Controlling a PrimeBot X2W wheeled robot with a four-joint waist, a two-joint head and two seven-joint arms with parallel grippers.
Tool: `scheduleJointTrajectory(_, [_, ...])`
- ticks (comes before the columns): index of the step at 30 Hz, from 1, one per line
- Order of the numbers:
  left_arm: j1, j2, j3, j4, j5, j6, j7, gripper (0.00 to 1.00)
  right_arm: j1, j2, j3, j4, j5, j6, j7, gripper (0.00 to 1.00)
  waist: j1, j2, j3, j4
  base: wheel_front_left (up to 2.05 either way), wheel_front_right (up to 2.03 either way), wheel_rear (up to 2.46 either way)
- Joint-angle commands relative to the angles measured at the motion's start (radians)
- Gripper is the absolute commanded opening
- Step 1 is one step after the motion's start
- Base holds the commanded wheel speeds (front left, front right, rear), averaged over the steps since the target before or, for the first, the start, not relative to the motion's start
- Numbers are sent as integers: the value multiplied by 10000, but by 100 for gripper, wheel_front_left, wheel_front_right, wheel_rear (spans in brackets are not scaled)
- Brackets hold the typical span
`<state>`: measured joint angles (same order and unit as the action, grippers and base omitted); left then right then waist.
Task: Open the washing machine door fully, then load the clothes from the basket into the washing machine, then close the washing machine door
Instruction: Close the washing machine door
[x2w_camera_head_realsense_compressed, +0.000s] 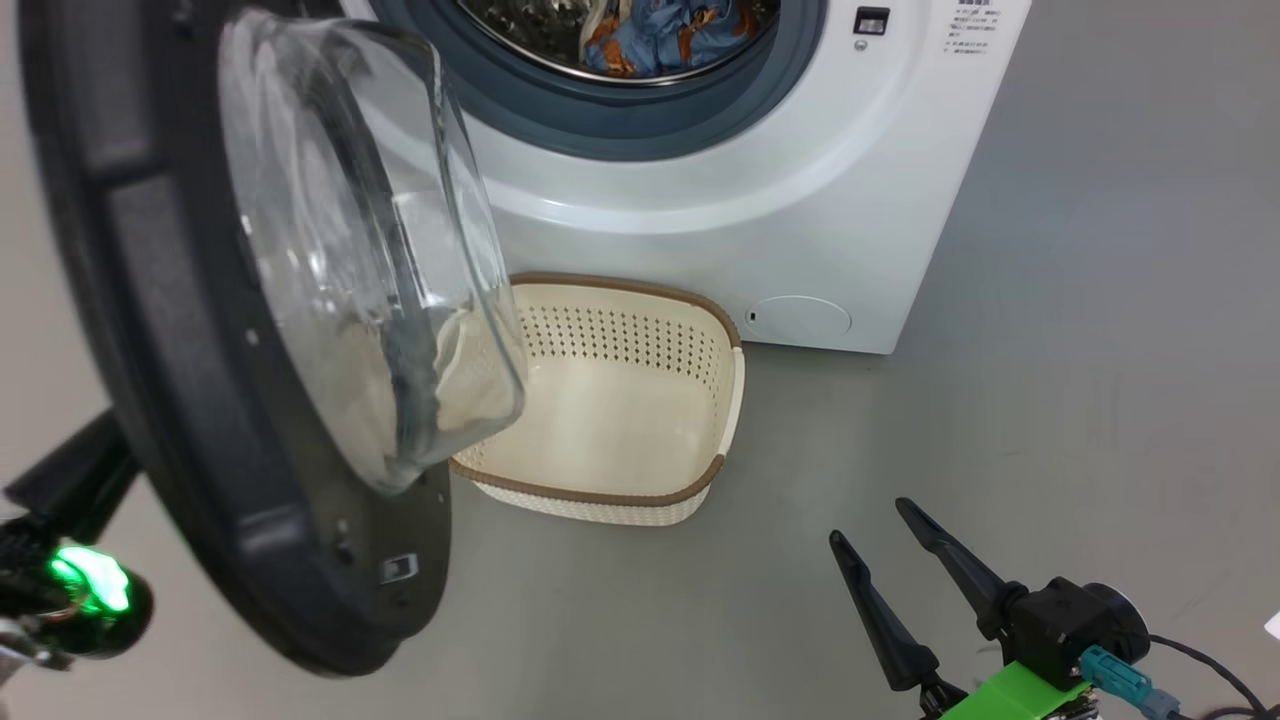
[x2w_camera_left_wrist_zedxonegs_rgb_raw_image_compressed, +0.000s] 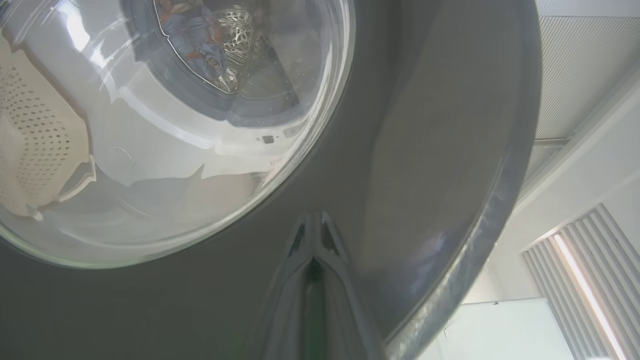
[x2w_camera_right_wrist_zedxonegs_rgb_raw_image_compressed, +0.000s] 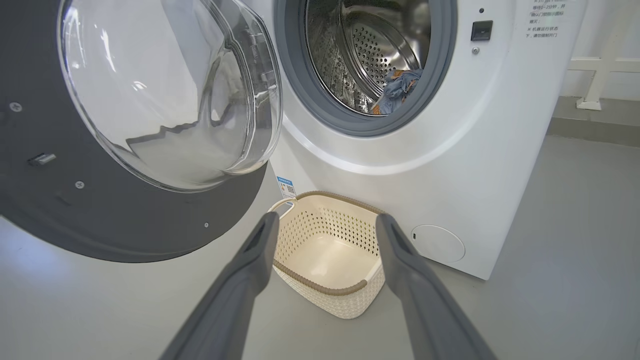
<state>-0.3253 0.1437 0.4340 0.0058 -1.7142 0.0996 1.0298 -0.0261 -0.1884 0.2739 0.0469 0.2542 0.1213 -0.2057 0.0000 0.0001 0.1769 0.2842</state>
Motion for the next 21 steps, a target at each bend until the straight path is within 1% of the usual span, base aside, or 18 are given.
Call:
scheduleJointTrajectory(1, [9,166,45,-403,-65,-137,216,0,-292,52,234,-182,122,94,-138,100,0,-1,-58,-50,0,0,0])
scheduleJointTrajectory(6, [42,-290,-341,-517,-35,-336,174,0,-312,76,292,-103,149,94,-197,100,0,-1,-129,-226,0,0,0])
scheduleJointTrajectory(12, [-2,-676,-763,-510,-42,-707,-124,0,-394,133,302,-28,180,94,-263,100,0,-1,-115,-681,0,0,0])
scheduleJointTrajectory(13, [-2,-676,-763,-510,-42,-707,-124,0,-394,133,302,-28,180,94,-263,100,0,-1,-115,-681,0,0,0])
scheduleJointTrajectory(16, [-92,-799,-1011,-421,-94,-899,-381,0,-385,167,259,-1,179,94,-295,100,0,-1,-81,-951,0,0,0])
scheduleJointTrajectory(21, [-343,-896,-1441,-108,-221,-1340,-910,0,-438,221,225,50,178,94,-353,100,0,-1,-2,-1489,0,0,0])
